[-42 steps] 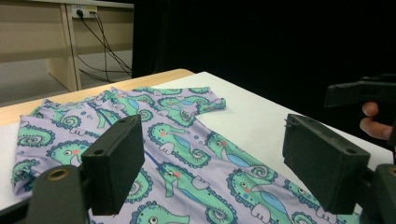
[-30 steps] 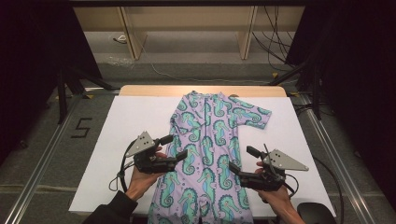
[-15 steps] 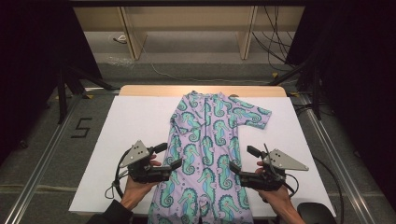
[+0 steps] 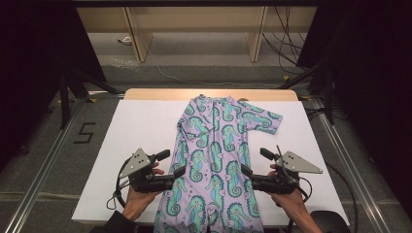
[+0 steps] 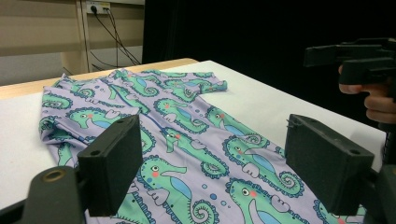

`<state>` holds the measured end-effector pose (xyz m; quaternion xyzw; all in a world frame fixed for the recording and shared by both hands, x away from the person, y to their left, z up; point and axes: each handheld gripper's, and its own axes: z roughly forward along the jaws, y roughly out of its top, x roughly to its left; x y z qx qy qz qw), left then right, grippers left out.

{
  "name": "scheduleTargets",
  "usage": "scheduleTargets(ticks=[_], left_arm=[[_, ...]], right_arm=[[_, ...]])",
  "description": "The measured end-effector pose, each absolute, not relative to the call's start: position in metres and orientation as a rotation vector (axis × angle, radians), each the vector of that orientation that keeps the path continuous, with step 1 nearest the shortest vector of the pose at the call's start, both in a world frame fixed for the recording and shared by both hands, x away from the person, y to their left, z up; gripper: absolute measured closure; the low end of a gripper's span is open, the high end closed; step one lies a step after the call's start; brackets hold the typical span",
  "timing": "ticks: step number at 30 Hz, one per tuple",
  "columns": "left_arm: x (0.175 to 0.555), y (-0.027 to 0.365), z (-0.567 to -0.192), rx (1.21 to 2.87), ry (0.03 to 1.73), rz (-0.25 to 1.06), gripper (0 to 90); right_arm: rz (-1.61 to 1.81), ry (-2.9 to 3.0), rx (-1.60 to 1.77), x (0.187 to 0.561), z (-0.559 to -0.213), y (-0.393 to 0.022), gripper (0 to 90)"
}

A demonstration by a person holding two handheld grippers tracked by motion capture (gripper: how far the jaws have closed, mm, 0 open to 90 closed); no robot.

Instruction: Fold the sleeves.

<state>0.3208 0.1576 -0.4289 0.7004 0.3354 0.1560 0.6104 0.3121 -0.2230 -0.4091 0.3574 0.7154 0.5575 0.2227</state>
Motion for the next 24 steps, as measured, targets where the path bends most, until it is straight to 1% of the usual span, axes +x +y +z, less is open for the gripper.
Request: scheduleTargets(ticks=[5,15,24], left_arm=[[0.322,0.157,-0.43,1.616,0.775,0.363,19.0],[0.322,0.157,-0.43,1.618,0.775,0.359,19.0],[0.322,0.157,-0.43,1.613,0.78,0.359,19.1]], right_arm=[[1.464,1.969,1.023,0.328,-0.405,-0.231,12.0],[1.335,1.929,1.174,0.375,-0.402,-0.256,11.5],[1.201,1.937,1.283,0.418,-0.404,-0.268,11.5]])
